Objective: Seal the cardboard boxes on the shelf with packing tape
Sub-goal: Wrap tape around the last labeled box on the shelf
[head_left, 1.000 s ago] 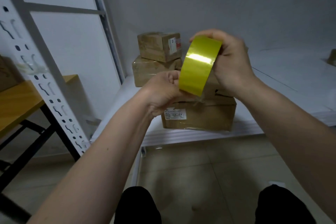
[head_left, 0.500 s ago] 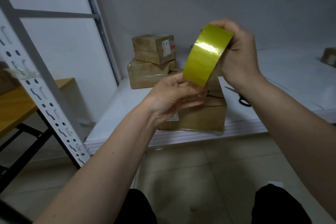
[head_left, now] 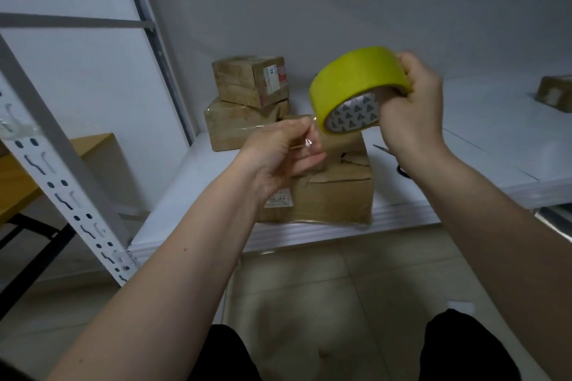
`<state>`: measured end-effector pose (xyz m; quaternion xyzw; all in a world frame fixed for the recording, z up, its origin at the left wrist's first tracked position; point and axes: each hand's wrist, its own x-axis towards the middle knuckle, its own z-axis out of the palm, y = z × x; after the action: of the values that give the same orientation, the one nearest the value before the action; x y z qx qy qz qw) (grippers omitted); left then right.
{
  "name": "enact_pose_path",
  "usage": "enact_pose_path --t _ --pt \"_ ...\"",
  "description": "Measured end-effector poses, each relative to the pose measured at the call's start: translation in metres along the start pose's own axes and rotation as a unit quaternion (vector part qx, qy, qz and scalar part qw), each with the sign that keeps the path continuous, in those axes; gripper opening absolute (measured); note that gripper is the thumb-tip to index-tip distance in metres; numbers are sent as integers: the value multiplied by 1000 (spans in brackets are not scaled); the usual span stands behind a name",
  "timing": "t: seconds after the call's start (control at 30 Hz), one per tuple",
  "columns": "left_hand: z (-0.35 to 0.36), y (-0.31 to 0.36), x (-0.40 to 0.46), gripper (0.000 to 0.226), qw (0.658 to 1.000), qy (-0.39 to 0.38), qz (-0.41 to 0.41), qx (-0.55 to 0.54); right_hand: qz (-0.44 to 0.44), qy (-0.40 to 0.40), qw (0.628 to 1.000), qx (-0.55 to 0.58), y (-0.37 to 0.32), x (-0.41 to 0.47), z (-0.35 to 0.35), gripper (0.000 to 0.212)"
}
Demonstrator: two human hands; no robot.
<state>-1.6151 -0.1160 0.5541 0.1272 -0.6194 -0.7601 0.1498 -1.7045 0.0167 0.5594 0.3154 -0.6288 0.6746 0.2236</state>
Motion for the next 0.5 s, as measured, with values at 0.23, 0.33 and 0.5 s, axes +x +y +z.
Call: enact_pose_path --t 0.23,0.33,0.5 --pt "0 -9 18 31 936 94 161 300 49 -11 998 45 8 -6 -5 38" --pt "-6 -3 23 27 927 101 149 330 62 40 997 24 17 -2 -19 32" --pt "-5 0 28 28 906 72 108 403 94 69 993 -4 39 0 -39 31"
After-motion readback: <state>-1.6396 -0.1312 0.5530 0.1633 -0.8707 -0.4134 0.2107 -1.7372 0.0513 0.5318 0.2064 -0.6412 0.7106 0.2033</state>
